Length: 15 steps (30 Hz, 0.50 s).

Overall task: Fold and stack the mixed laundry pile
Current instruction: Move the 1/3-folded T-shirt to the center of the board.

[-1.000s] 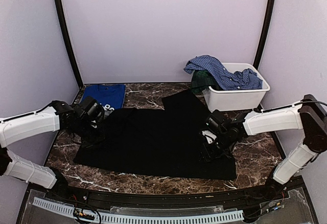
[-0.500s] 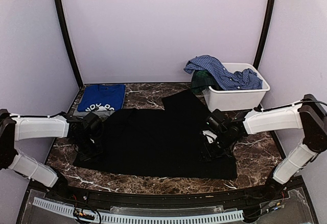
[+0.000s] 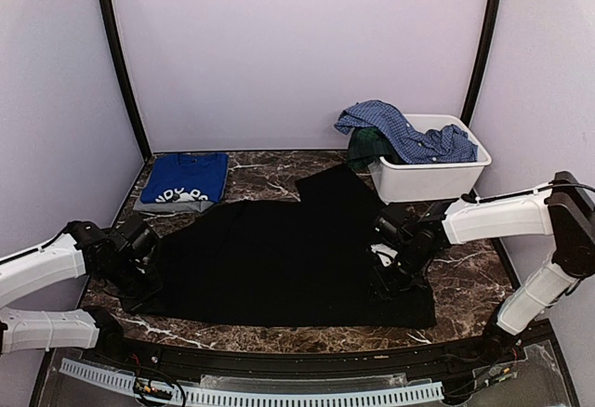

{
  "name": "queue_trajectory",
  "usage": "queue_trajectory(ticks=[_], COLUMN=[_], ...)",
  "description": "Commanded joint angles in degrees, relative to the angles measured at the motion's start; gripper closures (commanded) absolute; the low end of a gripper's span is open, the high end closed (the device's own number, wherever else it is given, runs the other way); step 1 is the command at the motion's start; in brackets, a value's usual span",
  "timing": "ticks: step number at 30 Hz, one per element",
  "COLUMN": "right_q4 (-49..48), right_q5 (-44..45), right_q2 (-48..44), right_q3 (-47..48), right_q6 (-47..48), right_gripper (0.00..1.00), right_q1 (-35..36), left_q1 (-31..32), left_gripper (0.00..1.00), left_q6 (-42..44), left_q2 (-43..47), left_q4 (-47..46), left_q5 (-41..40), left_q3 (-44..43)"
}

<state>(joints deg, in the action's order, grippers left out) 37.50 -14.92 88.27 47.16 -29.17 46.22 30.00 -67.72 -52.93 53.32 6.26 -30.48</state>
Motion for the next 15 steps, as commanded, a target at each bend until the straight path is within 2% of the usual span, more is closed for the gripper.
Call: queue_trajectory(ticks=[1, 4, 8, 12, 15], right_q4=[6.5, 5.9, 4.6, 2.9, 2.8], right_q5=[4.5, 4.3, 4.9, 3.6, 3.7], right_q2=[-2.0, -1.7, -0.7, 0.1, 0.6], right_q3=[2.5, 6.0, 8.2, 8.1, 8.0], right_q6=[-1.1, -0.9, -0.7, -1.2, -1.2], right_gripper=[0.46, 0.45, 0.46, 0.46, 0.46], right_q1=[1.7, 1.7, 1.7, 1.7, 1.7], left_q1=[0.8, 0.9, 1.0, 1.0, 0.4], left_gripper=[1.00, 1.00, 1.00, 1.00, 1.00], left_q6=[4.3, 9.4, 11.0, 6.8, 2.1], left_q2=[-1.8, -10.8, -21.2, -25.7, -25.1], left_q4=[-0.9, -7.0, -15.0, -16.2, -15.5], left_q5=[-1.9, -3.2, -2.4, -1.8, -1.1], left_q3=[-5.0, -10.2, -13.0, -11.4, -5.5])
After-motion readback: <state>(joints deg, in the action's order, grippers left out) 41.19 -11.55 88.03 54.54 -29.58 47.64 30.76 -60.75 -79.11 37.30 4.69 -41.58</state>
